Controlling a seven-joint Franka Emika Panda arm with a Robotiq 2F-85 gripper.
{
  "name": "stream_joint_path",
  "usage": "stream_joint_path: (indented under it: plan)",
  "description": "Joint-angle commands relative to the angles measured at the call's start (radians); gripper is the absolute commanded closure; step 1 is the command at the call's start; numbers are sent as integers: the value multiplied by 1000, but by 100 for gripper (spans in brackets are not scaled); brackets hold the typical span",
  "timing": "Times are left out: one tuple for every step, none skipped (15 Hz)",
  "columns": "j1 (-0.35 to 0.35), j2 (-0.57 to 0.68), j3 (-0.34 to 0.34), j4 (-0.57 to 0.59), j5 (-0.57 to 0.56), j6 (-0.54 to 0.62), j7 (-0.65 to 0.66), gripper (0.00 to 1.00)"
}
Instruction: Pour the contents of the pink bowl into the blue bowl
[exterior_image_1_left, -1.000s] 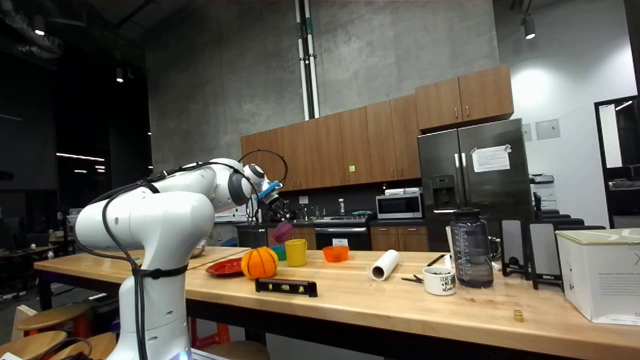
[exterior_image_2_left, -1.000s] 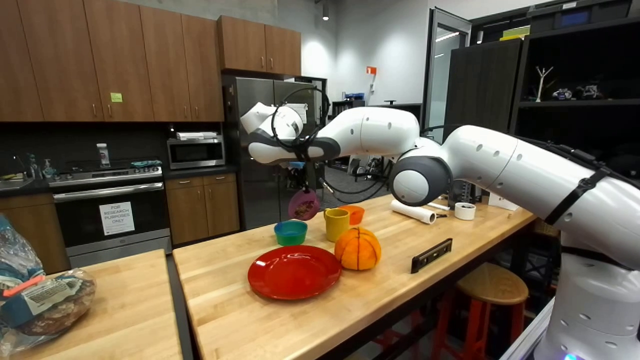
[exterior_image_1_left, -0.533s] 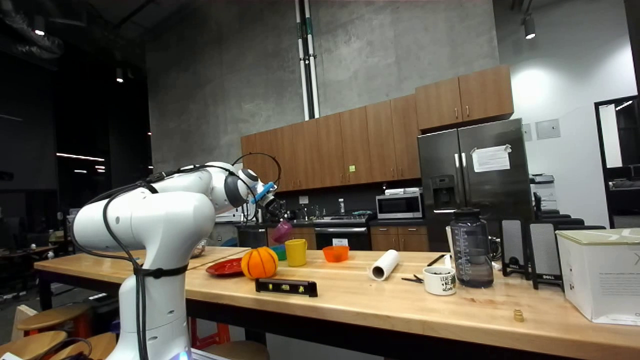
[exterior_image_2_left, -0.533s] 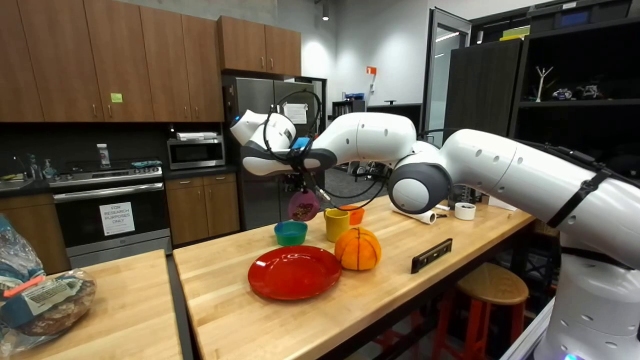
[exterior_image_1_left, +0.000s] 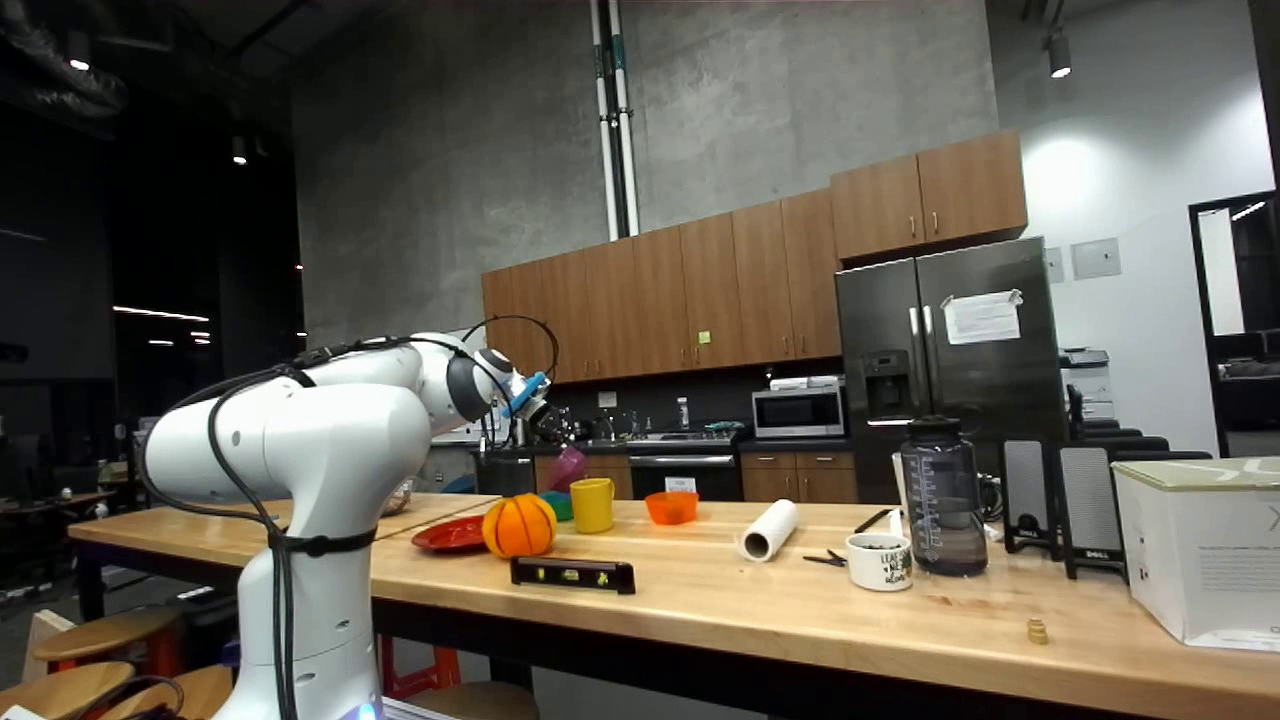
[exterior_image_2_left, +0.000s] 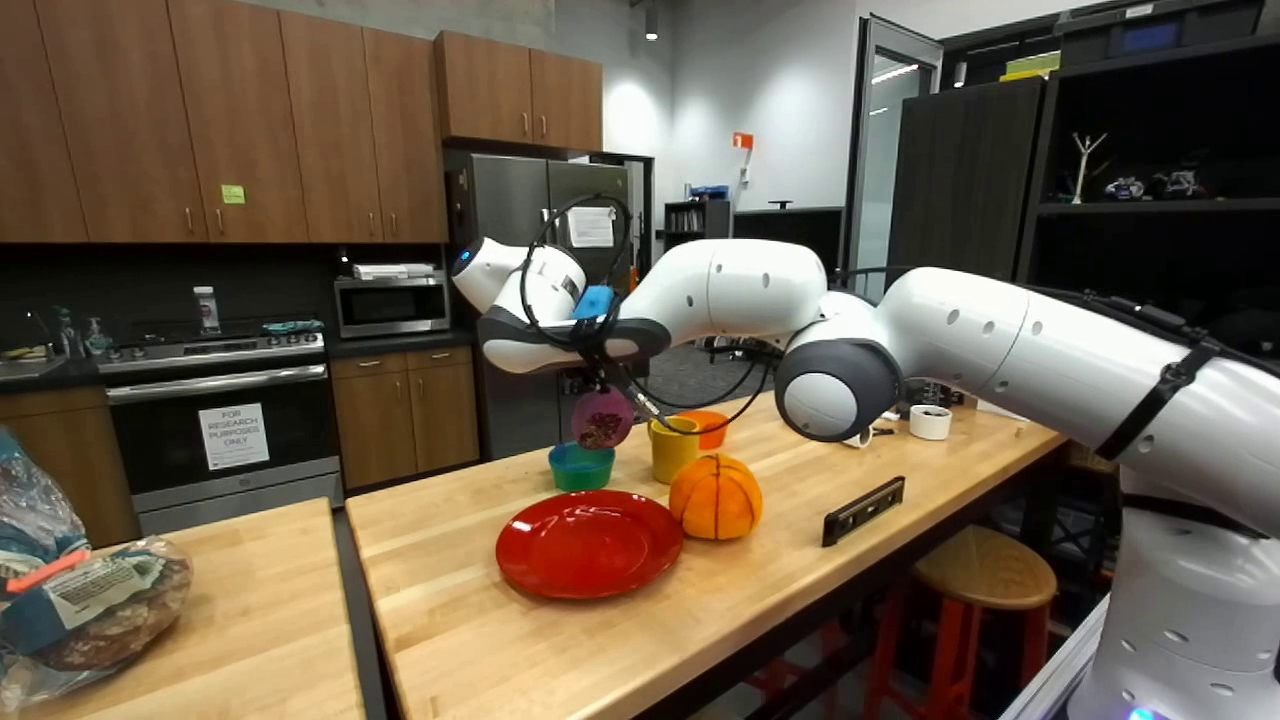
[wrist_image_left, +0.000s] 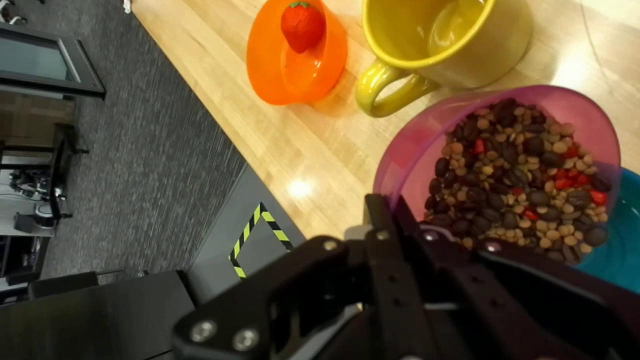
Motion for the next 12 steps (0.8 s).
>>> stream_joint_path:
  plan:
    - [6, 22, -26, 29, -19, 46, 12, 99]
    - [7, 21, -31, 25, -23, 61, 17, 99]
    - [9, 18, -36, 15, -27, 76, 24, 99]
    - [11, 21, -46, 15, -36, 88, 30, 99]
    - [13, 23, -52, 16, -46, 98, 33, 99]
    - [15, 24, -59, 17, -55, 105, 36, 99]
    - [16, 23, -61, 16, -63, 109, 37, 99]
    - [20, 25, -66, 16, -72, 113, 40, 99]
    - [23, 25, -68, 15, -81, 117, 40, 99]
    - [27, 25, -70, 14, -92, 120, 38, 99]
    - [31, 26, -72, 14, -104, 123, 38, 99]
    - [36, 27, -74, 13, -115, 124, 37, 99]
